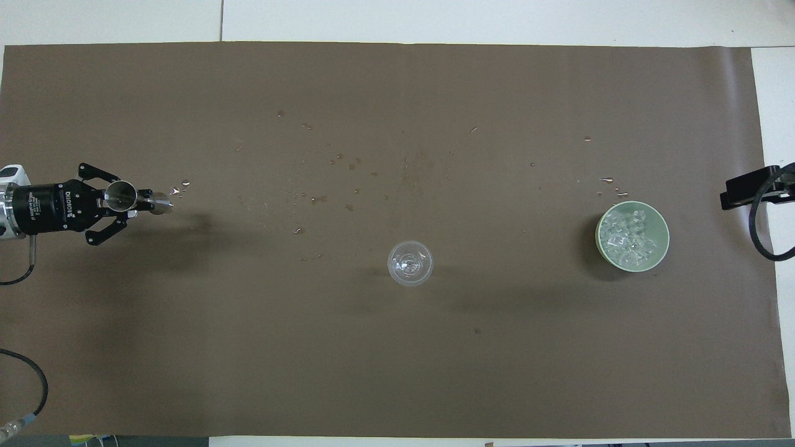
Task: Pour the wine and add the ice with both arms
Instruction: 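Close the left gripper around the small silver cup, then lift and carry the silver cup over the clear glass with the left gripper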
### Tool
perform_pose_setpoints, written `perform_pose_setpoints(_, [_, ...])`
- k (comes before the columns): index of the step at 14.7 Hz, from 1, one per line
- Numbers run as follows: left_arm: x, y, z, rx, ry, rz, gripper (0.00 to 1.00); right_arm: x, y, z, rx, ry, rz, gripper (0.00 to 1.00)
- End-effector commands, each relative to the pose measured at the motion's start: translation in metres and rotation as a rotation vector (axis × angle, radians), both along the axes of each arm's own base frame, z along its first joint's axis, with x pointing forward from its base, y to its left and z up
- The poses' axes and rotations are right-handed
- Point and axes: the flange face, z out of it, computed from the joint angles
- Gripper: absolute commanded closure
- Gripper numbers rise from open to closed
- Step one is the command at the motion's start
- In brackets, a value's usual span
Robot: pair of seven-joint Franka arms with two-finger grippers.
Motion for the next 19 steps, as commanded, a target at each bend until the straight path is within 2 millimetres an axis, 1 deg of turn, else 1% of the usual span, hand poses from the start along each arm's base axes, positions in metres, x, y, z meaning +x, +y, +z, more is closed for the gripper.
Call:
perform_pose_setpoints(1, [-0.021, -0.048, 0.037, 0.039, -0.011, -0.080, 1.00, -0.004, -0.002, 0.000, 0.014, 0.002, 0.009, 0.00])
perform_pose_setpoints(2, [-0.023, -0.062, 0.047, 0.057, -0.009, -0.113, 1.00, -0.004, -0.002, 0.000, 0.014, 0.002, 0.009, 0.00])
perform_pose_setpoints(3, [-0.024, -0.081, 0.058, 0.066, -0.002, -0.142, 1.00, -0.004, -0.002, 0.000, 0.014, 0.002, 0.009, 0.00])
perform_pose_setpoints(6, [-0.027, -0.135, 0.078, 0.132, 0.029, -0.211, 1.00, -0.004, -0.002, 0.000, 0.014, 0.002, 0.009, 0.00])
perform_pose_setpoints(9, [-0.034, -0.196, 0.092, 0.185, 0.069, -0.254, 1.00, -0.004, -0.002, 0.000, 0.014, 0.002, 0.009, 0.00])
perform_pose_setpoints(12, [-0.044, -0.249, 0.105, 0.271, 0.110, -0.261, 1.00, -0.004, -0.002, 0.000, 0.014, 0.002, 0.009, 0.00])
perform_pose_setpoints(13, [-0.046, -0.265, 0.106, 0.294, 0.123, -0.261, 1.00, -0.004, -0.002, 0.000, 0.014, 0.002, 0.009, 0.00])
perform_pose_setpoints(17, [-0.053, -0.310, 0.114, 0.379, 0.172, -0.205, 1.00, -0.004, -0.002, 0.000, 0.014, 0.002, 0.009, 0.00])
perform_pose_setpoints(19, [-0.055, -0.327, 0.120, 0.391, 0.178, -0.175, 1.00, -0.004, -0.002, 0.000, 0.014, 0.002, 0.009, 0.00])
